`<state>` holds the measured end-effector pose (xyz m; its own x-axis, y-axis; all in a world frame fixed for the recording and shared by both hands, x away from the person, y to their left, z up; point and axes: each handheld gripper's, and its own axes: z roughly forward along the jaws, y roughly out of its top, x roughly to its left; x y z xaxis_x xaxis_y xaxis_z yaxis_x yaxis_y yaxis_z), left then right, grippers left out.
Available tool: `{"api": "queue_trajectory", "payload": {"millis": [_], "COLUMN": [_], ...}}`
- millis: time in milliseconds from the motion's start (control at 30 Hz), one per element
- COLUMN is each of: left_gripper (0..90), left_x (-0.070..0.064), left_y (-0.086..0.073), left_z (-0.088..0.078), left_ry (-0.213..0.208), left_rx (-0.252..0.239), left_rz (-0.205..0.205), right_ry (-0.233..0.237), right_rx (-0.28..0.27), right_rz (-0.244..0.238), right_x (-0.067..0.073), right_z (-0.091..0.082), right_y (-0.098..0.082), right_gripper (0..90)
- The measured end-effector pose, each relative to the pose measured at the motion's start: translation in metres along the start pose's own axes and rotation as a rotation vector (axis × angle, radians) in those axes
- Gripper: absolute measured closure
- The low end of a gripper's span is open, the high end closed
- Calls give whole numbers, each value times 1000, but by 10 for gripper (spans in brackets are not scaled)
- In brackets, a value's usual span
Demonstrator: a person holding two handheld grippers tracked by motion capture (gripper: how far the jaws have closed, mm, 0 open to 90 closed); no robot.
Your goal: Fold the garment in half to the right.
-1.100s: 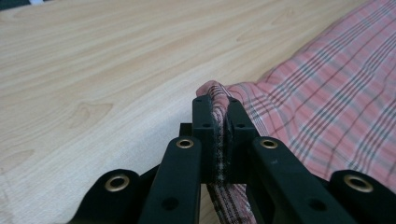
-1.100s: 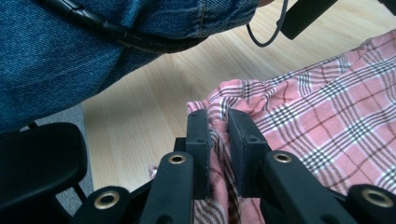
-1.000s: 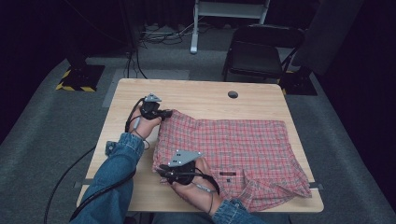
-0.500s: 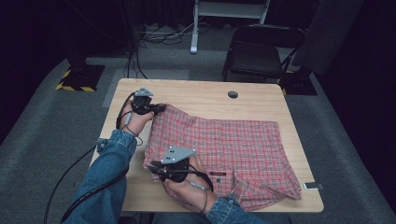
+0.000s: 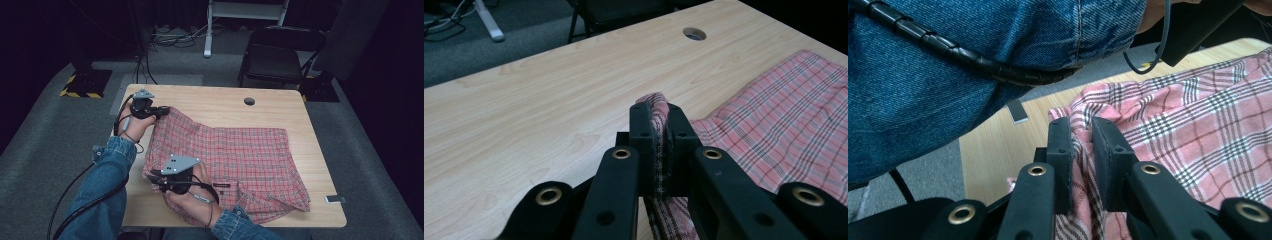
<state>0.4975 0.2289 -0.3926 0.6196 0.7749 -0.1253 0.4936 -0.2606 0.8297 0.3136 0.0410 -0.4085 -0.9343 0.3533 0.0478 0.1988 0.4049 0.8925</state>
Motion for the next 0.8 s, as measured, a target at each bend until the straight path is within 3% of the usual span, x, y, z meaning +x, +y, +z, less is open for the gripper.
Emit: {"api": "queue_trajectory", "payload": {"millis": [467,633,800], "left_gripper": [852,852,853], "left_x": [9,4,-3], "left_y": [13,19,27], "left_z": [-25,-26,-25], "left_ry": [11,9,0], "left_rx": [-22,-18,-21], "left_rz": [3,25,40], "right_ry": [12,10,9], "right_rx": [-46,-55,-51], "right_rz": [-21,-28,-43], "right_x": [9,9,5], "right_z": [8,6,-9], "right_y": [24,29,33], "right_gripper": [791,791,792]}}
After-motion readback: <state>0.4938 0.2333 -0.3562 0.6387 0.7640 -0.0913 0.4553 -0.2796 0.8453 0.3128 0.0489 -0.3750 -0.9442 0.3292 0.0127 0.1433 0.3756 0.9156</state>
